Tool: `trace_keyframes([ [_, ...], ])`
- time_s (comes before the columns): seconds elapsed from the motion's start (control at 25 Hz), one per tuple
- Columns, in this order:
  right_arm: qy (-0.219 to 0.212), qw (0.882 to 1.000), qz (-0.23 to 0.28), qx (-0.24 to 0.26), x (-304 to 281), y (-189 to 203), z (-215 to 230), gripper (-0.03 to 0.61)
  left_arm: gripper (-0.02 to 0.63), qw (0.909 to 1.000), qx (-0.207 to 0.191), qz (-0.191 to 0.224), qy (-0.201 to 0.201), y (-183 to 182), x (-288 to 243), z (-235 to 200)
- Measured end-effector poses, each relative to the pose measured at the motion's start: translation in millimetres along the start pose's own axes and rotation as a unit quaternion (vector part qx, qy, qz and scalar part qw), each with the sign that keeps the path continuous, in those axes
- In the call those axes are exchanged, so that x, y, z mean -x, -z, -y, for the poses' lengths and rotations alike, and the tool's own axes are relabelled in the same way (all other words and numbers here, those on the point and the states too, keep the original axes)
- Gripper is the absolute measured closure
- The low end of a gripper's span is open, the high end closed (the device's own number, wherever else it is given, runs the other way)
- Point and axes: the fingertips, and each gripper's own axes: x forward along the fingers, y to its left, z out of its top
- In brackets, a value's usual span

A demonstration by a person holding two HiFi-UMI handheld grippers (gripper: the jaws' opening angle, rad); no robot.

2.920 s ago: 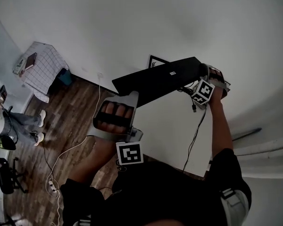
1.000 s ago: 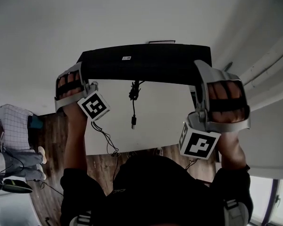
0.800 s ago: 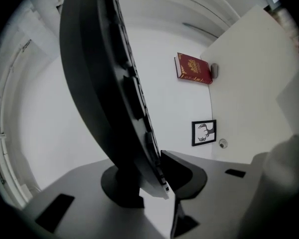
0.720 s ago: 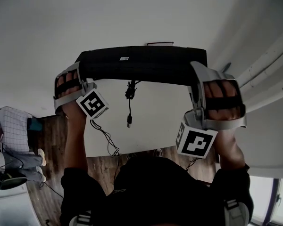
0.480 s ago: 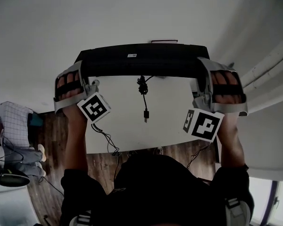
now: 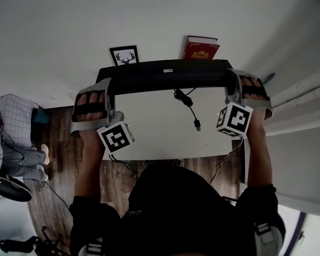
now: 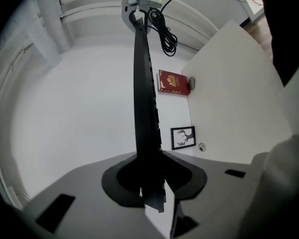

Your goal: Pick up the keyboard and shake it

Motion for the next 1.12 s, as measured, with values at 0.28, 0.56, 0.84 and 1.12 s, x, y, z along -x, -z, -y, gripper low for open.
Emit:
trace_keyframes([
  [0.28, -0.072, 0.997, 0.015, 0.002, -17, -31, -49, 0.488, 0.522, 0.9968, 0.025, -0.006, 0.076, 18, -16, 57],
  [0.56, -0.201, 0.98, -0.002, 0.012, -25, -47, -167, 0.488, 0.523, 0.9746, 0.036, 0.031, 0.219, 11, -19, 186],
  [0.84, -0.272, 0.962, -0.036, 0.006, -29, -50, -238, 0.488, 0.523, 0.9639, 0.007, 0.035, 0.264, 9, -36, 246],
  [1.12, -0.34, 0.94, -0.035, 0.001, -47, -52, -292, 0.488, 0.526, 0.9477, -0.004, 0.025, 0.318, -2, -52, 289],
])
